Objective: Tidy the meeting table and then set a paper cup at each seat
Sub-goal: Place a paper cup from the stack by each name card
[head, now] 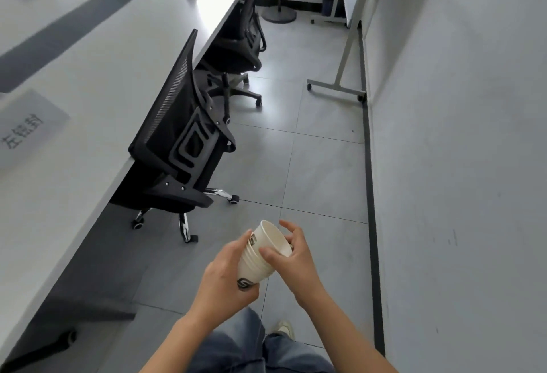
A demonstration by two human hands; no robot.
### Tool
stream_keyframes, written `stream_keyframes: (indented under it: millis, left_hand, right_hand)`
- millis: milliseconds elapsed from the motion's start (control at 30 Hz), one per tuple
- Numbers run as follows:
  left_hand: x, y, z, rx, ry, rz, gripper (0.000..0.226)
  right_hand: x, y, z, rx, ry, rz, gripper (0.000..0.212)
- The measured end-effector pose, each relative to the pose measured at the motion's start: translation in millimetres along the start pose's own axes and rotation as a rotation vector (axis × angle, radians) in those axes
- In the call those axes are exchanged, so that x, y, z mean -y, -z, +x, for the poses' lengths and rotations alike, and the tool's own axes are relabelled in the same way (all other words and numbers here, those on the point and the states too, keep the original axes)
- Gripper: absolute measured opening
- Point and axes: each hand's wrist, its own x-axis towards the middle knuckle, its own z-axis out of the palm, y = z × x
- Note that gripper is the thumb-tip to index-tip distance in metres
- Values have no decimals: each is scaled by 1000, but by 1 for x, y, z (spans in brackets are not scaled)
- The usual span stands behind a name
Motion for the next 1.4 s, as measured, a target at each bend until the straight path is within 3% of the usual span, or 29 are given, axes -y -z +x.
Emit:
stream_keyframes:
  millis: [167, 433, 667, 833, 1000, 1133, 1400]
  left_hand:
    - [11, 17, 28, -86, 109, 0, 88]
    - [29, 64, 136, -226, -1, 71, 84]
    - [26, 163, 247, -506, -60, 305, 74]
    - [40, 225, 282, -657, 130, 374, 85]
    - [67, 252, 295, -857, 436, 118, 89]
    - [89, 256, 300, -1058, 616, 57, 84]
    - [96, 243, 315, -1369, 991, -74, 78]
  right_hand:
    - [17, -18, 49, 117, -13, -52, 53]
    - [79, -41, 156, 134, 64, -113, 55]
    - [184, -91, 260, 120, 235, -3, 53]
    - [226, -122, 315, 150, 283, 151, 45]
    - [242, -150, 373, 222, 286, 105, 47]
    - [253, -188, 419, 448, 322, -16, 49]
    - [269, -241, 487, 792, 465, -510, 67]
